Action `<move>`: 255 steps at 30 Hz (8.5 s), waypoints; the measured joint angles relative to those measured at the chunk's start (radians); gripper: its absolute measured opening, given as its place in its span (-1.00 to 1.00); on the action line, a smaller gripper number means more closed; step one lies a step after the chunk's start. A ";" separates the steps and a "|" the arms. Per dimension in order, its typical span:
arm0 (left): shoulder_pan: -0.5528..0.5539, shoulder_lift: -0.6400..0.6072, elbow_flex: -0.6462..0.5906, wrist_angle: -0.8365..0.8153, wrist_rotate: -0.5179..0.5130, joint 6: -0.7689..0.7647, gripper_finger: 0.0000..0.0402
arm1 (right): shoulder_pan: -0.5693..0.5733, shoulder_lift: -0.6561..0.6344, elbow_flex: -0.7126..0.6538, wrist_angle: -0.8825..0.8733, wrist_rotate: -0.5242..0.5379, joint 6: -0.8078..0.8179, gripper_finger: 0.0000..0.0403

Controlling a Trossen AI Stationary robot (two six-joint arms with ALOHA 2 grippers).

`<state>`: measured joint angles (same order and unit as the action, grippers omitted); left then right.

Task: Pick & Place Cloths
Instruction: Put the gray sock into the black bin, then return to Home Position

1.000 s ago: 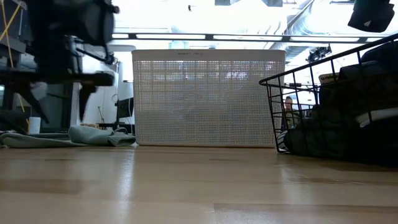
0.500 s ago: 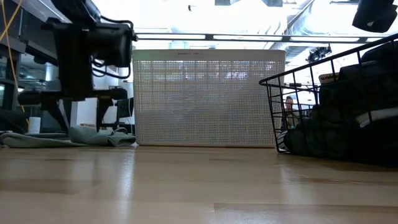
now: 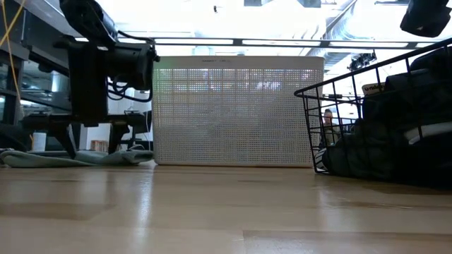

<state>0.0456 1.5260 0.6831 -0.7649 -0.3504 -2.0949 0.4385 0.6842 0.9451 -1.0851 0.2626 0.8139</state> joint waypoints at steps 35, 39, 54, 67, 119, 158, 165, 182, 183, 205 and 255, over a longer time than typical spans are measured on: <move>-0.003 -0.277 -0.008 -0.100 0.121 0.492 -0.90 | 0.000 0.000 0.000 0.020 -0.005 0.057 -0.33; -0.016 -0.395 0.016 -0.108 0.123 0.591 -0.90 | 0.000 0.000 0.000 0.019 -0.004 0.074 -0.33; -0.252 -0.559 0.320 -0.159 0.132 0.843 -0.90 | 0.000 0.000 0.000 0.020 0.000 0.102 -0.33; -0.603 -0.468 0.576 -0.290 0.093 0.810 -0.90 | 0.000 0.000 0.000 0.020 -0.001 0.099 -0.33; -1.241 0.159 0.579 -0.273 0.191 -0.222 -0.91 | 0.000 -0.050 0.000 0.186 0.054 -0.002 -0.33; -1.104 0.198 0.455 -0.121 0.204 -0.207 -0.91 | -0.001 -0.672 -0.696 1.395 0.204 -0.602 -0.33; -1.092 0.199 0.454 -0.115 0.204 -0.207 -0.91 | -0.001 -0.670 -0.866 1.640 0.007 -0.544 -0.33; -1.033 0.200 0.453 -0.084 0.197 -0.188 -0.90 | -0.055 -0.672 -0.937 1.542 0.064 -0.552 -0.33; -1.027 0.200 0.453 -0.083 0.196 -0.187 -0.89 | -0.055 -0.671 -0.937 1.488 0.042 -0.538 -0.33; -0.936 0.201 0.453 -0.063 0.141 -0.139 -0.72 | -0.054 -0.668 -0.939 1.239 0.074 -0.552 -0.33; -0.648 0.029 0.705 -0.276 -0.064 0.487 -0.04 | -0.054 -0.668 -0.940 1.237 0.075 -0.549 -0.33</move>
<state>-0.6023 1.5547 1.3884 -1.0412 -0.4145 -1.6082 0.3841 0.0158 0.0051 0.1522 0.3376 0.2646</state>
